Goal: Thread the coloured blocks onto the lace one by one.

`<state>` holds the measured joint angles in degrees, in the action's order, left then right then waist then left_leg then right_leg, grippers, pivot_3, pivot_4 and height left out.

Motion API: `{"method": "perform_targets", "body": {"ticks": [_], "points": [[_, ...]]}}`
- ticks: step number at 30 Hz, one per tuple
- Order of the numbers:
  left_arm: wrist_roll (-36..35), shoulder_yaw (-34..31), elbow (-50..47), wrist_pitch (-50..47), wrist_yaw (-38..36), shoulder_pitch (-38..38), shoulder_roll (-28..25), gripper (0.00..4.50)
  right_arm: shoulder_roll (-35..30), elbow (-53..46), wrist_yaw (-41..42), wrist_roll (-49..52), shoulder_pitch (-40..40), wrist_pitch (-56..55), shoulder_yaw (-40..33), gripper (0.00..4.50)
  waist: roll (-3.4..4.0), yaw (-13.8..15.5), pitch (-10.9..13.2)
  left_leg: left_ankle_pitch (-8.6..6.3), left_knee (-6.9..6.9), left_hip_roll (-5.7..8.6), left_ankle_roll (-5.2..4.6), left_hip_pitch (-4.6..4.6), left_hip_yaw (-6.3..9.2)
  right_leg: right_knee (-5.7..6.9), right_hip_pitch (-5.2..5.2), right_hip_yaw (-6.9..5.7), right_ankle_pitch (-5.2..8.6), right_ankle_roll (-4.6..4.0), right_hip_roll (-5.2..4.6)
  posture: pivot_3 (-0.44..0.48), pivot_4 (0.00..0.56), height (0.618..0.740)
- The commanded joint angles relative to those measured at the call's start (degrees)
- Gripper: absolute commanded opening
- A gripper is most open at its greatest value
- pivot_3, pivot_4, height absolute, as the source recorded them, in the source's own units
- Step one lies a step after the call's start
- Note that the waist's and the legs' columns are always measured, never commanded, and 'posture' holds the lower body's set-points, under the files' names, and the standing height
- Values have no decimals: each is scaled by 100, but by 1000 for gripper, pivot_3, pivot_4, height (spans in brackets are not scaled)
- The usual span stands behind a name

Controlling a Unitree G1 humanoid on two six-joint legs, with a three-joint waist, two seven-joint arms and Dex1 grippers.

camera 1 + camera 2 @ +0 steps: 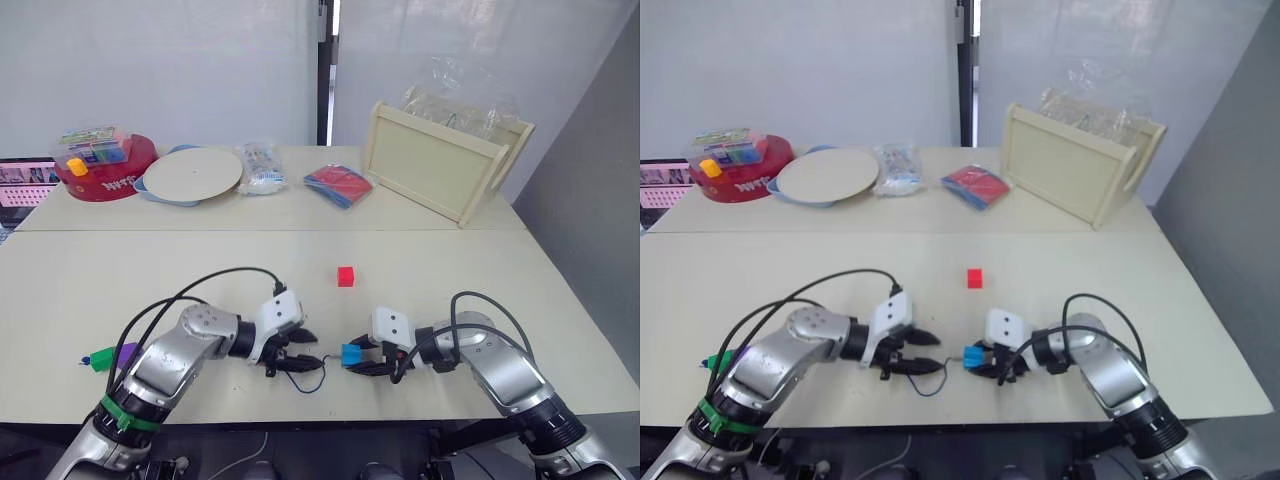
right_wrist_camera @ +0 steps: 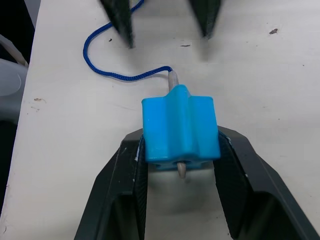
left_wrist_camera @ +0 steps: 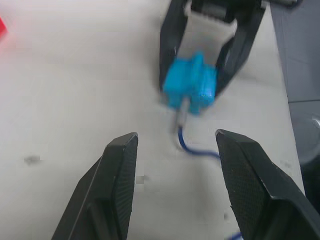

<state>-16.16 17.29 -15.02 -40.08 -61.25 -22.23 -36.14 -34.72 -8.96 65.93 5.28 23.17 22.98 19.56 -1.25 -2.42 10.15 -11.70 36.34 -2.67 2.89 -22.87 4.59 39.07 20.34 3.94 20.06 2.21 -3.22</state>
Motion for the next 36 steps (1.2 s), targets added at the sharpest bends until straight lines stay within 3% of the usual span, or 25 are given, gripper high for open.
{"method": "perform_targets", "body": {"ticks": [1,7,16,36], "points": [[-107,9,-239,-28,168,-56,170,2609,3,-4,45,51,-28,2,107,1334,0,9,0,0,0,0,0,0,0,0,0,0,0,0,0,0,150,740],[194,271,63,138,403,42,316,2609,-32,-115,20,83,-62,52,77,1334,0,1,0,0,-3,0,0,0,0,-1,0,0,0,0,0,0,150,740],[241,440,207,331,384,121,319,43,-90,-262,-47,128,-99,160,25,1334,0,18,0,0,-4,2,0,-1,-1,-6,-1,0,0,0,-3,0,150,740],[636,847,809,936,146,-709,865,43,-38,-277,-88,123,-31,231,78,1334,0,45,0,0,-1,7,0,-1,0,-7,-4,-1,-1,3,-6,0,150,740]]}}
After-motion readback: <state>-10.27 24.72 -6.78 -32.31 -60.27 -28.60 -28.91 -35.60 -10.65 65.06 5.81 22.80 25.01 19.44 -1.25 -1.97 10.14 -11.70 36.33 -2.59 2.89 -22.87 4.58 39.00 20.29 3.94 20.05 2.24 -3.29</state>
